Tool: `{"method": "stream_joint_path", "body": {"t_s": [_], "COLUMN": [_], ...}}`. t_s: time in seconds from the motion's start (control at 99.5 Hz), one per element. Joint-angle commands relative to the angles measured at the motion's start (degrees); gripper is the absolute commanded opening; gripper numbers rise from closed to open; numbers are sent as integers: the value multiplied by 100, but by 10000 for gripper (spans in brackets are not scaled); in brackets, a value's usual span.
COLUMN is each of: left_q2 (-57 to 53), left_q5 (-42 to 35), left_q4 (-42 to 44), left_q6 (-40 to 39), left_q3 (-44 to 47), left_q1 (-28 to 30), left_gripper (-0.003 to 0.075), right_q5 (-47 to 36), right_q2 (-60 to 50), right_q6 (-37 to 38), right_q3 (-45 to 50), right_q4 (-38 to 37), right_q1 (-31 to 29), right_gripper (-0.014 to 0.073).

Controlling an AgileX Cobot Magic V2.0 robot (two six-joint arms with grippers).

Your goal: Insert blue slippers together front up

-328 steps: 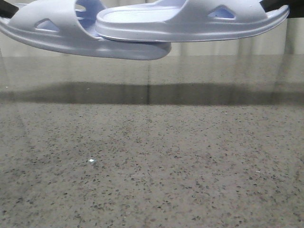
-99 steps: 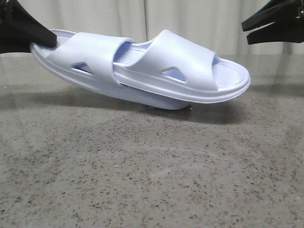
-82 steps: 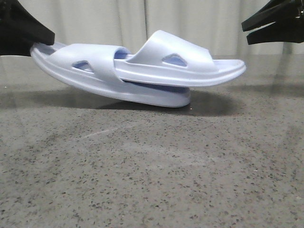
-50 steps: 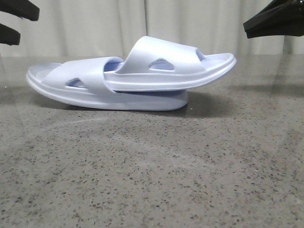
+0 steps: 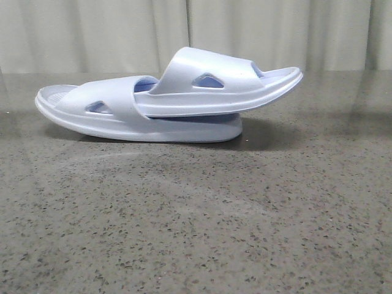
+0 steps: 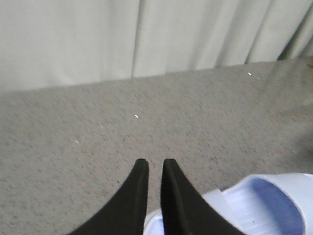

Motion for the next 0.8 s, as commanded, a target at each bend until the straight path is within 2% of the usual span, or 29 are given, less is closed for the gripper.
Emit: {"method": "stream_joint_path", "body": {"t_s": [0.0, 0.171, 0.271, 0.352, 0.623, 0.714, 0.794], "left_q2": [-569, -1390, -1767, -2103, -3584, -4090, -4502], "left_q5": [-1078, -2788, -3053, -3144, -3795, -4049, -4137], "left_q4": [-95, 368, 625, 477, -18, -156, -246], "left_q6": [25, 25, 25, 25, 50, 50, 50], "left_q3": [38, 743, 1207, 1675, 3410, 3847, 4141], "left_q1": [-381, -1295, -1624, -1746, -1951, -2139, -2285], "left_gripper": [15, 15, 15, 15, 15, 15, 15], "right_q5": [-905, -2540, -3281, -3731, -3794, -3880, -4051], "right_q2": [-651, -1678, -2299, -2921, -5077, -5614, -5894], "right_q6": [-94, -115, -115, -122, -122, -122, -122], "right_q3": [253, 1239, 1920, 2472, 4285, 4627, 4821], "right_q4": [7, -312, -500, -665, -468, -60, -2], "right_q1": [266, 1048, 1456, 1660, 1724, 1724, 1724], "right_gripper": [-78, -78, -78, -78, -78, -78, -78]}}
